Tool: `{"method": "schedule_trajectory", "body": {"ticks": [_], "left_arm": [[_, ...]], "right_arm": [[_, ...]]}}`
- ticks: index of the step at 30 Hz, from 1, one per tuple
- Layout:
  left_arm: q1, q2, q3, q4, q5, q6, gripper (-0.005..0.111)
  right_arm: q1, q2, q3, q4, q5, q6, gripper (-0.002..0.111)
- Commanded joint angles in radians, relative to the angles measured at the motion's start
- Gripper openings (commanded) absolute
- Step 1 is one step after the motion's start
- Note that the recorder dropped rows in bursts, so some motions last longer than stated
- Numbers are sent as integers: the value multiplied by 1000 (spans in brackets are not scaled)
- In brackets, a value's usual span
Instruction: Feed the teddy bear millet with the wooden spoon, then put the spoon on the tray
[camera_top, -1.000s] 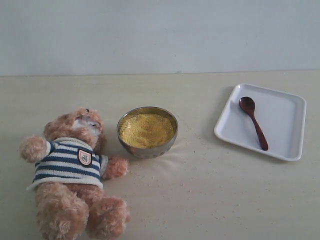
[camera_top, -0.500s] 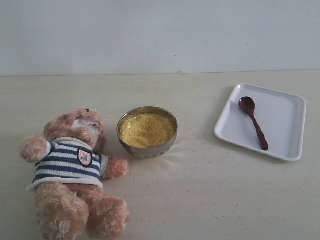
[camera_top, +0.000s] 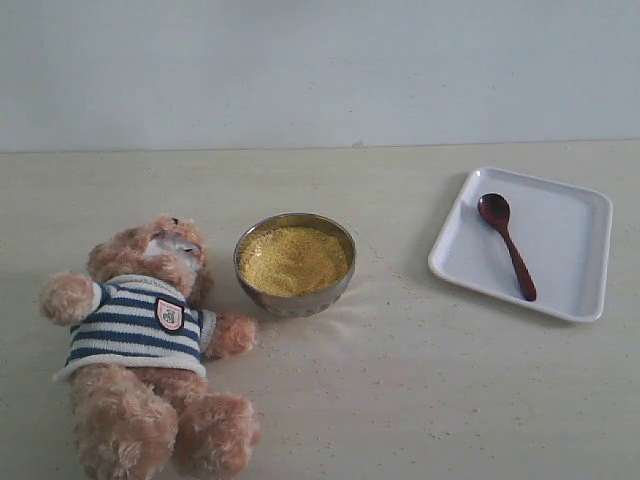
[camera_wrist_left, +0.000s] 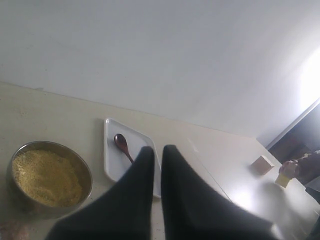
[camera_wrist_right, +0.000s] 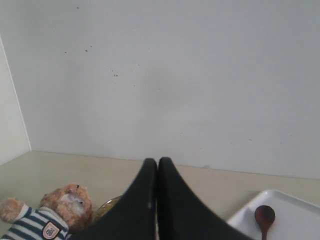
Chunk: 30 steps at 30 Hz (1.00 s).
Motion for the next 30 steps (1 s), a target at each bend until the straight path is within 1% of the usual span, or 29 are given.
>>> {"method": "schedule_trajectory", "body": {"ticks": [1, 17, 30], "left_arm": [[4, -7, 1, -13, 8, -5, 5], [4, -7, 1, -13, 8, -5, 5], [4, -7, 1, -13, 8, -5, 5]], "right_arm": [[1, -5, 39, -22, -36, 5, 0], [1, -8, 172, -88, -110, 9, 0], [1, -8, 266, -144, -171, 49, 0]]}}
